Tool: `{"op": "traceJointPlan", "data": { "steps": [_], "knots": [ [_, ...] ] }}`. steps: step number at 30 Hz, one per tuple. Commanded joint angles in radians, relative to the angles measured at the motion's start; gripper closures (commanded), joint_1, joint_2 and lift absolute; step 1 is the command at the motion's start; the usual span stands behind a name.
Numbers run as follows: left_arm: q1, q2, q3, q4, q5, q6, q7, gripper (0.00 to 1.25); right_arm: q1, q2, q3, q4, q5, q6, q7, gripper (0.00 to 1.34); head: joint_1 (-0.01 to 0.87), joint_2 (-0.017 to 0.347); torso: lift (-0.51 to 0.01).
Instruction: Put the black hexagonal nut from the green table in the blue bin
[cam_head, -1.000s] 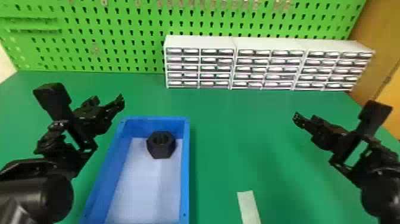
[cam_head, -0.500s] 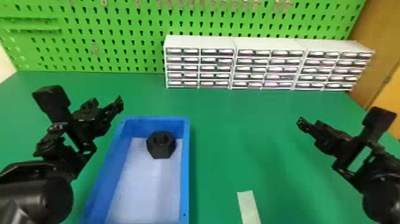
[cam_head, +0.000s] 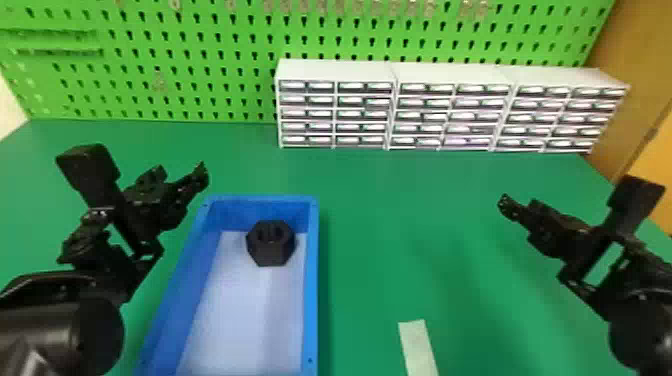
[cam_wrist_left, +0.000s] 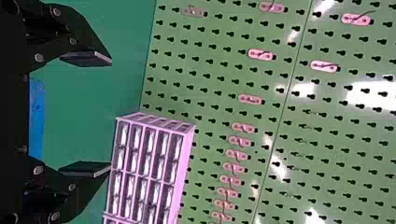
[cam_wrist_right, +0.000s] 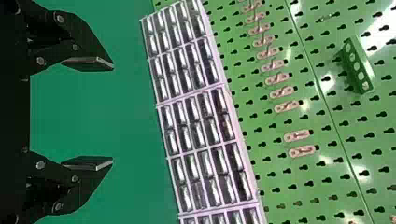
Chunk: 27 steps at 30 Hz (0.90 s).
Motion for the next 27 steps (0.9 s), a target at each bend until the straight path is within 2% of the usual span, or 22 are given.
{"op": "traceJointPlan", "data": {
  "steps": [1, 27],
  "knots": [
    [-0.001, -0.001, -0.001, 0.0, 0.0, 0.0, 0.0, 0.45, 0.0, -0.006, 0.004, 0.0, 0.0, 0.001, 0.001, 0.54, 0.691, 0.009, -0.097],
    [-0.001, -0.003, -0.002, 0.0, -0.001, 0.0, 0.0, 0.45, -0.013, -0.017, 0.016, 0.0, -0.006, 0.009, 0.001, 0.54, 0.691, 0.009, -0.097]
  ]
}}
